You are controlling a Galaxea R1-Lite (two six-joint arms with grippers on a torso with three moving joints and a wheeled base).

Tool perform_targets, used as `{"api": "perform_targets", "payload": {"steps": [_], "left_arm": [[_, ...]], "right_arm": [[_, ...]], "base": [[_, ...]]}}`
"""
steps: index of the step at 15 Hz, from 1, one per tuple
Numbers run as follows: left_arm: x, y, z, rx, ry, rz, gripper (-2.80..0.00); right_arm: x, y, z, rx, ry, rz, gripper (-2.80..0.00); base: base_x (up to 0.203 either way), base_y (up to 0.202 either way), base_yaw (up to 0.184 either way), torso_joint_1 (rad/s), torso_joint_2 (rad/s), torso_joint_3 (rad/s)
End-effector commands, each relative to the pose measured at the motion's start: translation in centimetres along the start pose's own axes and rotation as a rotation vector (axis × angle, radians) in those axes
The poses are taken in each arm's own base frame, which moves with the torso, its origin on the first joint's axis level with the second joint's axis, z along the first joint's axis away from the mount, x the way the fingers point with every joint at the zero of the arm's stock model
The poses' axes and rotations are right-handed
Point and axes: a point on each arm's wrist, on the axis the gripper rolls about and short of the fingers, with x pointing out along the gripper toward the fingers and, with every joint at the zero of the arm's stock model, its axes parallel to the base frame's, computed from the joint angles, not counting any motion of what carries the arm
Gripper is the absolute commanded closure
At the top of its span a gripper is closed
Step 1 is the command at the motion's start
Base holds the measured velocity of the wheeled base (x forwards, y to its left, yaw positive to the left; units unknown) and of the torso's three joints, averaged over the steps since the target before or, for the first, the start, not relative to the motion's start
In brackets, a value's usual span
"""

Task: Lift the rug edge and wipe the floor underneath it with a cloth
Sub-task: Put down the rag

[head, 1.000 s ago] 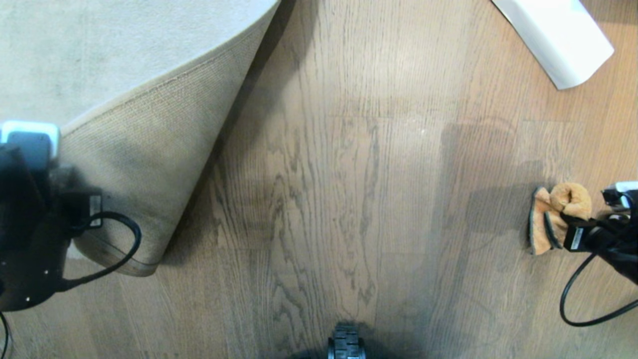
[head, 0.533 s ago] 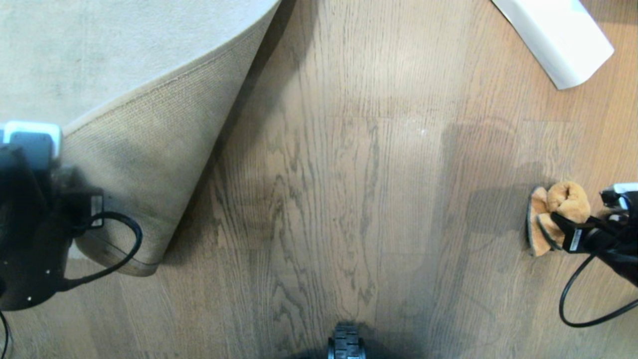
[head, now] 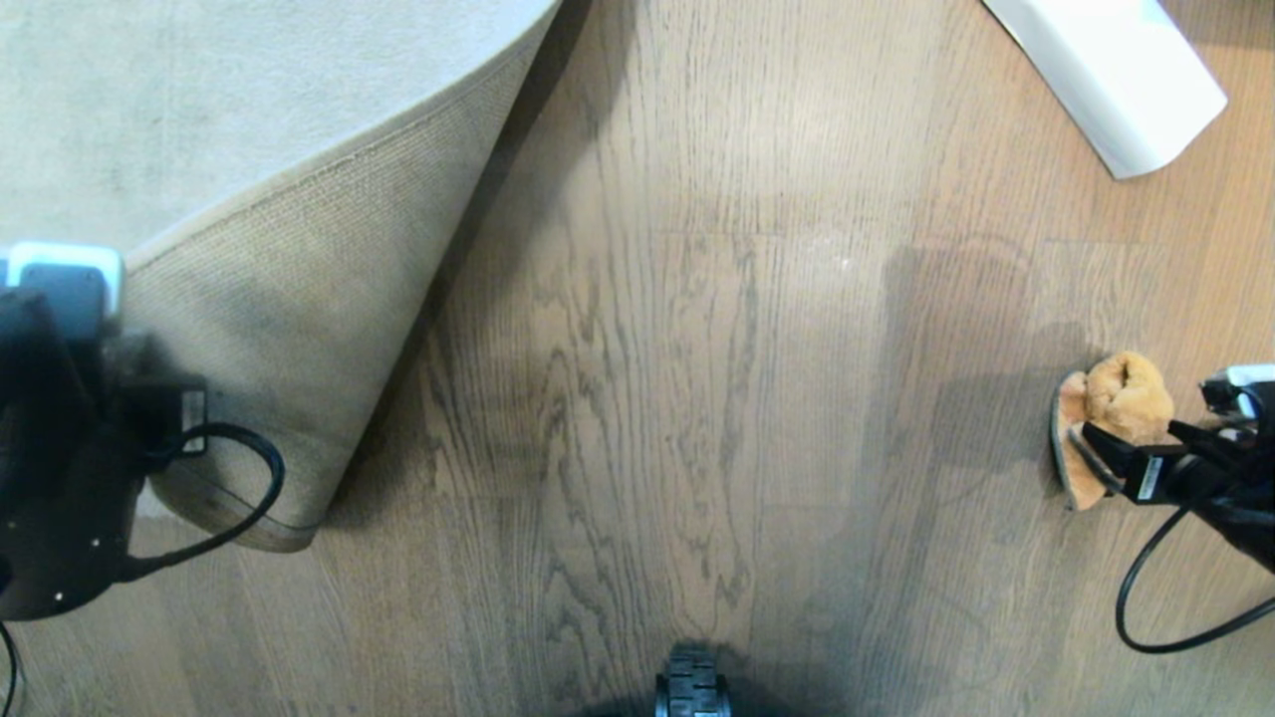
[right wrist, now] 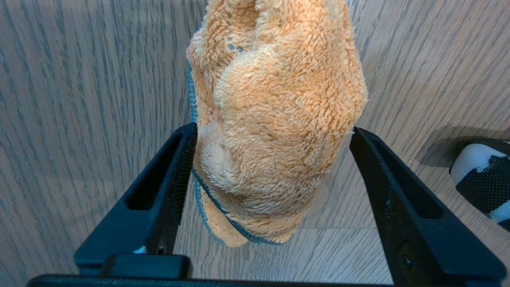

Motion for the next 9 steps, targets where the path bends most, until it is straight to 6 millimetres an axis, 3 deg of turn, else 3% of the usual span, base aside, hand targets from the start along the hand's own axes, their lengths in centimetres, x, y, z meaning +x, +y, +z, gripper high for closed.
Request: {"api": "perform_targets", "payload": {"steps": [1,9], "left_arm": [[0.0,0.0,0.0,-0.001,0.000,0.006,0.00],[0.0,0.0,0.0,-0.001,0.000,0.006,0.00]], "right_arm": [[-0.1,0.0,0.3,-0.004,-0.016,-0.001,-2.80],[-1.8,0.1,2.1,-0.014,-0.080,-0.007,-2.80]], "base": [[0.000,0.000,0.000,0.000,0.00,0.000],[0.000,0.000,0.000,0.000,0.00,0.000]]}}
